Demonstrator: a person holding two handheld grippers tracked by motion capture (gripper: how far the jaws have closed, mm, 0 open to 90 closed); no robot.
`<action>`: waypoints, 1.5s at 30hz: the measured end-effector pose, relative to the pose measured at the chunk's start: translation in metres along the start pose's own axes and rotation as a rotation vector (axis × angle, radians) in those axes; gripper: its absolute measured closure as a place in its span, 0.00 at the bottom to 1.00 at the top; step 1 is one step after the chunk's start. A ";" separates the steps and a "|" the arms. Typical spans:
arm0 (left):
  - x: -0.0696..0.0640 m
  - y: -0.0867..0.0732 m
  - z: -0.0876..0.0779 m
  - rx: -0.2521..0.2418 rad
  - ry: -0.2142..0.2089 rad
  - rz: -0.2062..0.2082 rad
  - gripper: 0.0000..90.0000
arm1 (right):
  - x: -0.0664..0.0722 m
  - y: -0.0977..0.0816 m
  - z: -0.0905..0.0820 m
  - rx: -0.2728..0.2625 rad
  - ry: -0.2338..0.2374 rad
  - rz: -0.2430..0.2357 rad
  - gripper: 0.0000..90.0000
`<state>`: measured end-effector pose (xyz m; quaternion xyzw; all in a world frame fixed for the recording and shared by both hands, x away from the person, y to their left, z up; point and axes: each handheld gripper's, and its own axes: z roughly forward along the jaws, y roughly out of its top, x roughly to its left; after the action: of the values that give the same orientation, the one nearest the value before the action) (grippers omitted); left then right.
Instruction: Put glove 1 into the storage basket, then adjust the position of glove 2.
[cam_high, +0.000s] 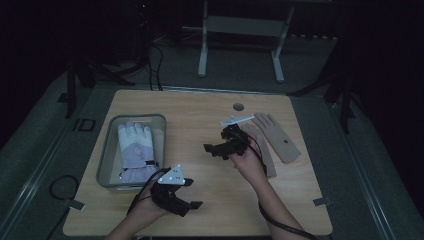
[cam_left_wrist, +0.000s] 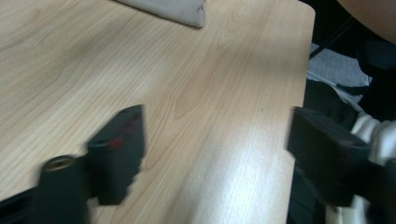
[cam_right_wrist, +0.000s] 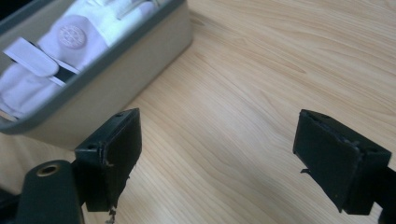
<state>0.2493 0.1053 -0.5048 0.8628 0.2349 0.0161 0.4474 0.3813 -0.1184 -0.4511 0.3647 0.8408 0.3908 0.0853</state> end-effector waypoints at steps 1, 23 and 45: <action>0.000 -0.002 0.003 -0.016 0.007 -0.008 0.16 | -0.002 -0.002 -0.001 0.003 -0.008 -0.001 0.17; 0.000 -0.036 0.048 0.042 0.073 0.053 0.16 | -0.046 -0.054 -0.019 -0.024 -0.080 0.023 0.15; -0.001 -0.038 0.047 0.040 0.067 0.086 0.16 | -0.108 -0.095 -0.063 0.006 -0.197 -0.012 0.28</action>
<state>0.2444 0.0878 -0.5625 0.8799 0.2125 0.0597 0.4208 0.3804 -0.2701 -0.4914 0.3967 0.8316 0.3501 0.1689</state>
